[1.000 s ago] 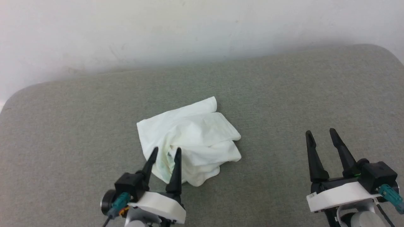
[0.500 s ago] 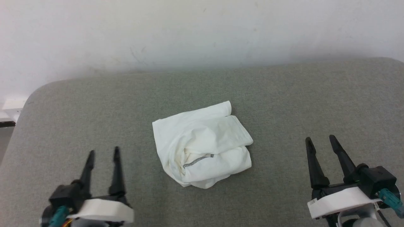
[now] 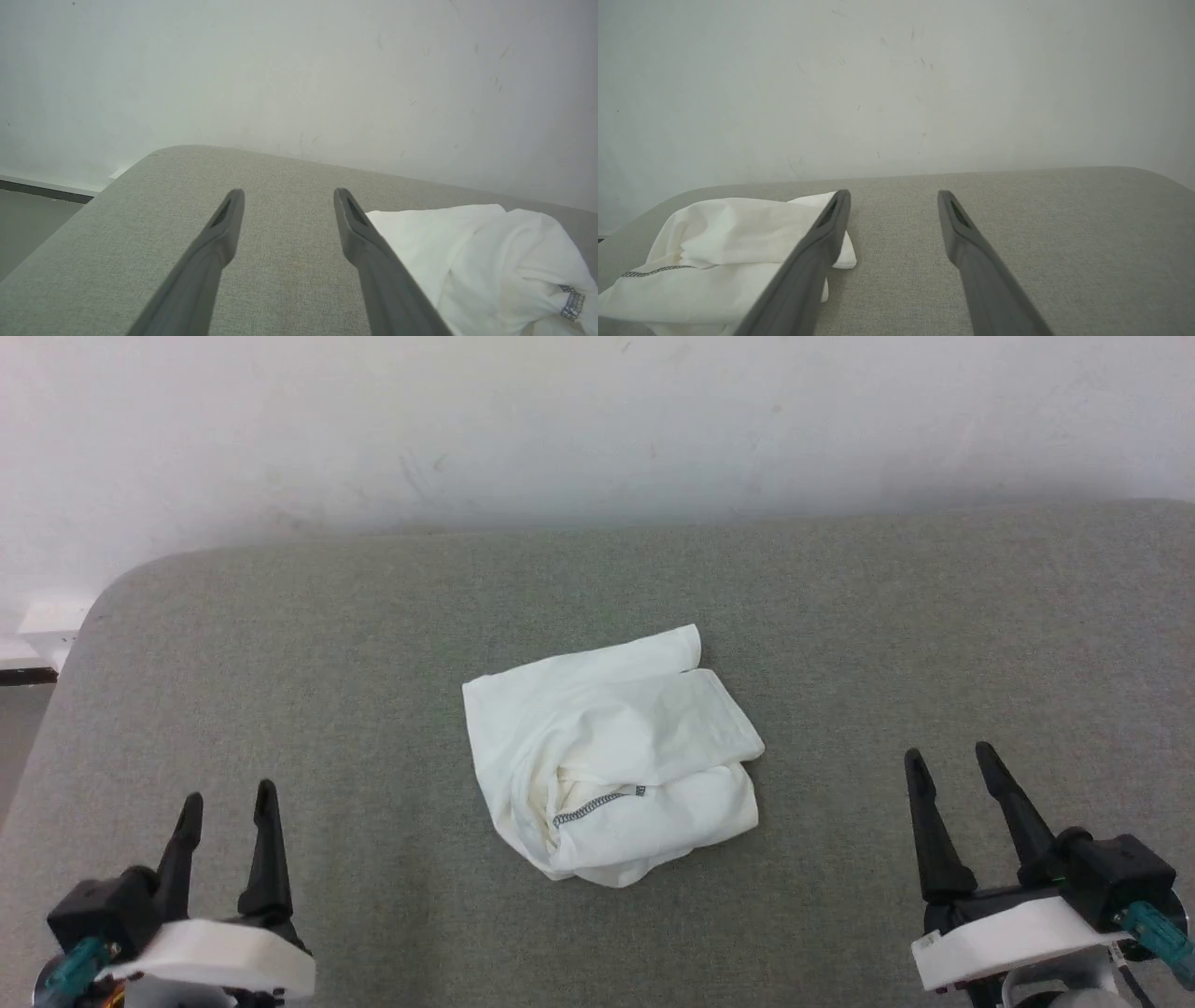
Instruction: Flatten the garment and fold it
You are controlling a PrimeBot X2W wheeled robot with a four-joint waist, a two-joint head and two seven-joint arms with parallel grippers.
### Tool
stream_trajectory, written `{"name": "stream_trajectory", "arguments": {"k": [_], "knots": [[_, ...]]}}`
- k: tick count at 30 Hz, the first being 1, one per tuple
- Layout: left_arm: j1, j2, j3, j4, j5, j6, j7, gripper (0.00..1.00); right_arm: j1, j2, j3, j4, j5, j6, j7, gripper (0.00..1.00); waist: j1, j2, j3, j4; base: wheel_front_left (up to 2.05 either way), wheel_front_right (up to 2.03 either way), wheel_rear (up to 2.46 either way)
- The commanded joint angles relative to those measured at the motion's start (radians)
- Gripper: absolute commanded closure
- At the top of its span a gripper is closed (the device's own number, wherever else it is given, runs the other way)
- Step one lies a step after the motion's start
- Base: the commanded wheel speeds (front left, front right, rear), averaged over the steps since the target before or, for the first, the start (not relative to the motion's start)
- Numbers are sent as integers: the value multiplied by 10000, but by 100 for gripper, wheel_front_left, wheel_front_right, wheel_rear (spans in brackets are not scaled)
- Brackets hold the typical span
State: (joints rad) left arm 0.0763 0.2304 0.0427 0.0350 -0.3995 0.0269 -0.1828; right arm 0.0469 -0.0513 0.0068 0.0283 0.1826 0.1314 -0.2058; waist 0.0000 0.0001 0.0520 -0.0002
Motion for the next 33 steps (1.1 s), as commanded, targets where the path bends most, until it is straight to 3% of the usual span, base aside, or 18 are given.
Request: {"name": "stream_trajectory", "arguments": {"k": [1,8,15,22,31,32,33], "knots": [[-376,135,-6,-97,-96,-110,138,0,-41,11,-1,-50,-42,-7,5,0,0,-1,53,42,0,0,0],[-2099,220,-1078,-79,-95,-777,1187,0,-145,11,-50,-68,-74,-7,79,0,0,-1,185,140,0,0,0],[-4119,-140,-2879,1106,-275,-1396,2689,0,-351,11,185,-37,-54,-7,142,0,0,-1,341,-109,0,0,0],[-5516,-399,-4341,2941,-702,-1551,4031,0,-436,11,335,117,60,-7,123,0,0,-1,496,-524,0,0,0],[-6339,-463,-5426,5058,-737,-1570,5440,0,-426,11,387,335,185,-7,52,0,0,-1,389,-755,0,0,0],[-6403,-460,-5536,5156,-742,-1571,5481,36,-416,11,378,357,196,-7,41,0,0,-1,363,-753,0,0,0],[-6487,-444,-5558,5148,-744,-1572,5298,95,-405,11,366,380,203,-7,31,0,0,-1,338,-745,0,0,0]]}}
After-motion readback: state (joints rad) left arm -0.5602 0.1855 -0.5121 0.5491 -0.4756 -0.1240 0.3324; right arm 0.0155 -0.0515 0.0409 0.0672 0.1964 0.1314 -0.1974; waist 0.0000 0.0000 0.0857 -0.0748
